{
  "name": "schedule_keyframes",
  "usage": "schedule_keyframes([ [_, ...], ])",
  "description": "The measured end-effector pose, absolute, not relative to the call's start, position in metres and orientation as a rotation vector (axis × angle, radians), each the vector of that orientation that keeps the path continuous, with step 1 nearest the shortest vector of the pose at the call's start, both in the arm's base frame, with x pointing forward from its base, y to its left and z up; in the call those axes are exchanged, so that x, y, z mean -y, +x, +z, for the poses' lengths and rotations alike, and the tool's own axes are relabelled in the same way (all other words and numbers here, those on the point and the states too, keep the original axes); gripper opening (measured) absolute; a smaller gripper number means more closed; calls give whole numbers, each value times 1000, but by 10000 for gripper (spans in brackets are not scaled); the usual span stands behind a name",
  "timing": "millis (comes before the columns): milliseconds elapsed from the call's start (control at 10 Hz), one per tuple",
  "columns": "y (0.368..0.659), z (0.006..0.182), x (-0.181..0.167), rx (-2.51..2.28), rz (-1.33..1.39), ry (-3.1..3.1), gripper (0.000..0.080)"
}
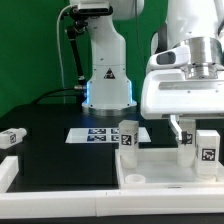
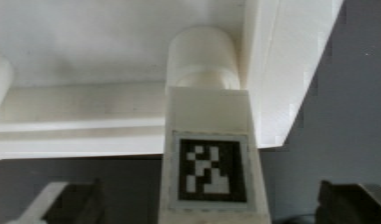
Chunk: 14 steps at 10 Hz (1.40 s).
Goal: Assemble square table
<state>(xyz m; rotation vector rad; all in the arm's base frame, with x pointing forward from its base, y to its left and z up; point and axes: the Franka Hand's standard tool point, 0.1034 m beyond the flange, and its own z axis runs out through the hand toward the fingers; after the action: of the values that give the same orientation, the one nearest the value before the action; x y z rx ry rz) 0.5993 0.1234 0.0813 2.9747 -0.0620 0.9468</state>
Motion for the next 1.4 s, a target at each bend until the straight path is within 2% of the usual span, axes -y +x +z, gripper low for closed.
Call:
schedule_keyframes([
  [100,599,81,-123,59,946,2974,640],
  [700,599,81,-121,33,905,2979,649],
  [900,602,99,-113,63,760,3032,649],
  [1100,608,102,-114,93,649,3068,649],
  [1400,601,99,-116,120,276,3132,649],
])
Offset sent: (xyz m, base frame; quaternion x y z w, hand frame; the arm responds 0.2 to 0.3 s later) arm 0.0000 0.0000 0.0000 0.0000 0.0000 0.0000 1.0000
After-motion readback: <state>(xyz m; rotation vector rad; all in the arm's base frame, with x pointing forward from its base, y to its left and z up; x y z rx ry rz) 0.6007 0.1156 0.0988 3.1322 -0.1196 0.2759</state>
